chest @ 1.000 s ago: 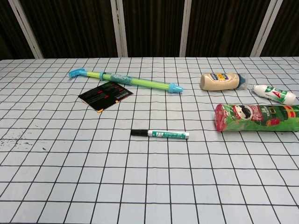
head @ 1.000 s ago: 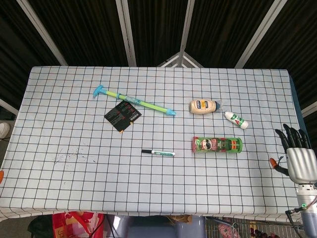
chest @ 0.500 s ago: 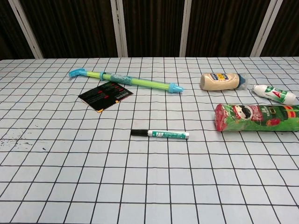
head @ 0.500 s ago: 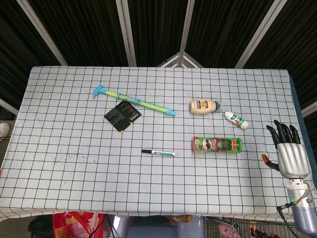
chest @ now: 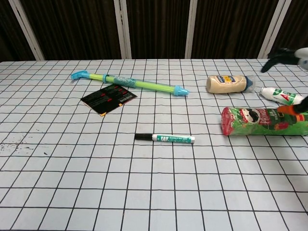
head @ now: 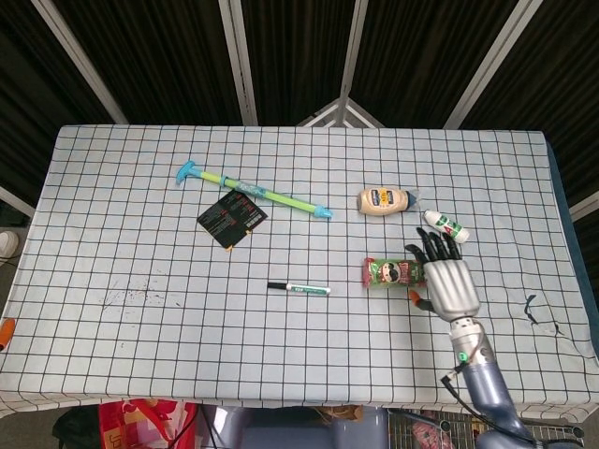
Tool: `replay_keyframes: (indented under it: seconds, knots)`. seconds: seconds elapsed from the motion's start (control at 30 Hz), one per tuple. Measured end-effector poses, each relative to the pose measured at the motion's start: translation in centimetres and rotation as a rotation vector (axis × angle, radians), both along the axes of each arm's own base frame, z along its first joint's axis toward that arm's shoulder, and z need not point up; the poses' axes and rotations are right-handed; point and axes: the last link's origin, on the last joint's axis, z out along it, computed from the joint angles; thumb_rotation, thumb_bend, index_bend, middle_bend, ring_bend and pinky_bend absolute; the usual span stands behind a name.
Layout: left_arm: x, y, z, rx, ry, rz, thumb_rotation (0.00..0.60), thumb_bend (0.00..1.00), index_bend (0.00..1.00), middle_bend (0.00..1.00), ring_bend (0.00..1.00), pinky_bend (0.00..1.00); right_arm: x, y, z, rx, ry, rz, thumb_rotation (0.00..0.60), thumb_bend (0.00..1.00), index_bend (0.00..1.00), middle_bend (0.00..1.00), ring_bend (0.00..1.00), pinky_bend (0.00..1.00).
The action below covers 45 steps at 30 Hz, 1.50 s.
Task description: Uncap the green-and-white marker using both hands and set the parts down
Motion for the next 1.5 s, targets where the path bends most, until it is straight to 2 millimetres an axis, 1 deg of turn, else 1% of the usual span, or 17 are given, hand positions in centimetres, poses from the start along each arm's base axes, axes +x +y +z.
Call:
replay_keyframes:
  seconds: [0.13, 0.23, 0.37, 0.53, 0.67, 0.83, 1.2, 1.5]
  knots:
    - [-0.2, 0.2, 0.5, 0.017, 0.010, 0.005, 0.600, 0.48, 0.09, 0.01, 0.00, 0.01, 4.4, -1.0, -3.7, 0.049, -0.028, 0.029, 0.600, 0.26, 0.27, 0.04, 0.08, 0.00]
    - [-0.2, 0.3, 0.8, 0.031, 0.015, 0.007, 0.600, 0.48, 0.12, 0.02, 0.00, 0.01, 7.2, -1.4, -5.9, 0.082, -0.052, 0.044, 0.600, 0.26, 0.28, 0.04, 0.08, 0.00]
    - [0.0, 0.6, 0.8, 0.046, 0.020, 0.008, 0.600, 0.48, 0.12, 0.02, 0.00, 0.01, 9.8, -1.7, -8.3, 0.112, -0.062, 0.059, 0.600, 0.26, 0.31, 0.04, 0.08, 0.00]
    - [-0.3, 1.3, 0.0, 0.021, 0.019, 0.021, 0.600, 0.48, 0.12, 0.02, 0.00, 0.01, 11.5, -1.5, -11.5, 0.144, -0.060, 0.052, 0.600, 0.26, 0.36, 0.04, 0.08, 0.00]
    - [-0.6, 1.8, -0.5, 0.011, 0.031, 0.026, 0.600, 0.48, 0.12, 0.02, 0.00, 0.01, 12.0, -1.7, -13.4, 0.146, -0.046, 0.042, 0.600, 0.26, 0.41, 0.04, 0.08, 0.00]
    - [-1.0, 2.0, -0.6, 0.011, 0.035, 0.034, 0.600, 0.48, 0.12, 0.02, 0.00, 0.01, 11.8, -2.0, -14.6, 0.142, -0.034, 0.021, 0.600, 0.26, 0.46, 0.04, 0.08, 0.00]
    - [-1.6, 2.1, -0.5, 0.016, 0.043, 0.052, 0.600, 0.48, 0.12, 0.02, 0.00, 0.01, 10.4, -2.4, -15.8, 0.143, -0.047, -0.030, 0.600, 0.27, 0.50, 0.04, 0.08, 0.00]
    - [-1.5, 2.2, -0.7, 0.008, 0.060, 0.054, 0.600, 0.48, 0.13, 0.01, 0.00, 0.01, 9.5, -2.7, -16.5, 0.153, -0.051, -0.050, 0.600, 0.34, 0.52, 0.04, 0.08, 0.00]
